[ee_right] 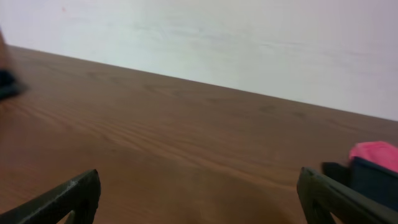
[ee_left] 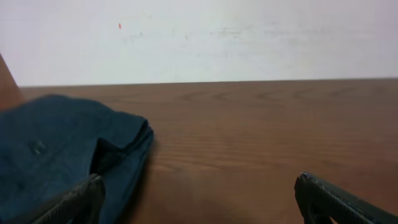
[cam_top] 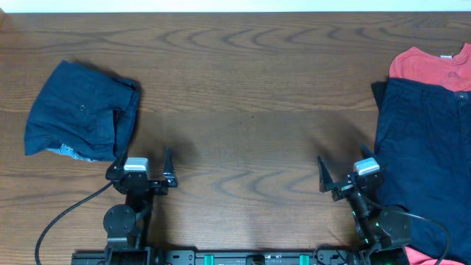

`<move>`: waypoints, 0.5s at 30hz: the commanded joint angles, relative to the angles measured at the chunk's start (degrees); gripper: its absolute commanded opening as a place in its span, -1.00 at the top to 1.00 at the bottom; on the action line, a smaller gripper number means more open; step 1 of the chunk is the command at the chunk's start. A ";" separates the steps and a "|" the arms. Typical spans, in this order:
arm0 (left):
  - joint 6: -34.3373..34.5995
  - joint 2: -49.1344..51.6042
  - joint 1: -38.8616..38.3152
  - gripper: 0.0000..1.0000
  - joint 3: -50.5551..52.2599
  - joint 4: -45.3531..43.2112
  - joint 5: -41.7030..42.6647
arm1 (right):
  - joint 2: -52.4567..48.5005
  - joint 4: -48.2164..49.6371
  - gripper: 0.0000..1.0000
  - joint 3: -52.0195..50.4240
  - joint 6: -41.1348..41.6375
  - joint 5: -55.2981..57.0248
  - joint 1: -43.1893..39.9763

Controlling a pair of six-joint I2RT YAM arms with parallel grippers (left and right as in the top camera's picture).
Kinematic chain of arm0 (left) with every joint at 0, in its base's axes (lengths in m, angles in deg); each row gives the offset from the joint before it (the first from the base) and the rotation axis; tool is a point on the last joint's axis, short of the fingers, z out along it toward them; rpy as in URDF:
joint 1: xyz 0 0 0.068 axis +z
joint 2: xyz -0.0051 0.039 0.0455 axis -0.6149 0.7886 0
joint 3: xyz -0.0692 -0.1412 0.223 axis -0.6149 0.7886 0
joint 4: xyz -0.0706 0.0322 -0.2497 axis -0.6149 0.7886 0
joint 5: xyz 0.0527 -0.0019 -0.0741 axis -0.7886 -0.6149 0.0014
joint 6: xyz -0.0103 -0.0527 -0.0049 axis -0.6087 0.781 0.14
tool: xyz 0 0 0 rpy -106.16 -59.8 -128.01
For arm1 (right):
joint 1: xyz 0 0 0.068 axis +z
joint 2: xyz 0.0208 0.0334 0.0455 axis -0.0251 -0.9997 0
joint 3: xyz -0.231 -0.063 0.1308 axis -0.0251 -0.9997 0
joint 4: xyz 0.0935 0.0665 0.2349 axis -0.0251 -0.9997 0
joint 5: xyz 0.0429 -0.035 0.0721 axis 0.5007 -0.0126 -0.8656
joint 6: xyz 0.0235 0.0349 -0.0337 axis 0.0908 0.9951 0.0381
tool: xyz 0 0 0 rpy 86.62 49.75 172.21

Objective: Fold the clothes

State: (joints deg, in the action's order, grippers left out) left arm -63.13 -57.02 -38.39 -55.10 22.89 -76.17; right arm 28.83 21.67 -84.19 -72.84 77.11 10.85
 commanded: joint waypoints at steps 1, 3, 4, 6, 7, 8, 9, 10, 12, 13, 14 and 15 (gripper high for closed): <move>9.99 0.59 -0.24 -0.96 0.55 1.92 1.42 | 0.07 0.55 -0.98 -0.07 5.90 -5.29 -0.55; 13.07 0.74 -0.24 -0.96 0.55 0.66 2.67 | 0.07 0.85 -0.99 -0.07 6.03 -7.17 -0.55; 13.31 0.74 -0.24 -0.95 0.44 0.09 4.66 | 0.07 1.31 -0.98 0.00 6.03 -7.74 -0.55; 13.27 0.74 -0.24 -0.96 -0.44 -0.66 8.59 | 0.07 2.21 -0.98 0.81 6.05 -8.46 -0.55; 13.27 0.74 -0.24 -0.96 -1.49 -0.87 10.14 | 0.07 2.29 -0.98 1.75 6.03 -8.41 -0.57; 13.25 0.74 -0.24 -0.96 -2.56 -1.16 10.51 | 0.07 2.12 -0.99 2.97 6.03 -8.39 -0.57; 13.22 0.74 -0.24 -0.96 -3.43 -1.36 10.49 | 0.02 1.99 -0.98 3.98 6.03 -8.39 -0.57; 12.61 0.76 -0.24 -0.96 -4.94 -1.29 10.47 | -0.17 1.64 -0.98 5.38 6.03 -8.35 -0.57; 10.34 0.83 -0.24 -0.95 -8.17 -0.96 10.45 | -1.31 0.13 -0.98 8.41 6.54 -7.58 -0.57; 9.94 1.07 -0.24 -0.96 -10.25 -0.13 10.01 | -2.78 -2.10 -0.99 10.73 9.01 -5.70 -0.59; 9.97 1.53 -0.24 -0.96 -12.15 1.05 9.68 | -4.07 -4.15 -0.99 12.46 10.95 -4.50 -0.61; 9.99 2.43 -0.24 -0.96 -14.71 3.28 9.05 | -6.32 -7.23 -0.99 14.99 12.61 -3.69 -0.66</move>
State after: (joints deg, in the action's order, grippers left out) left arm -51.98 -55.82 -38.39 -63.12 24.52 -67.69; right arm 26.21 17.61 -74.86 -65.76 70.66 10.85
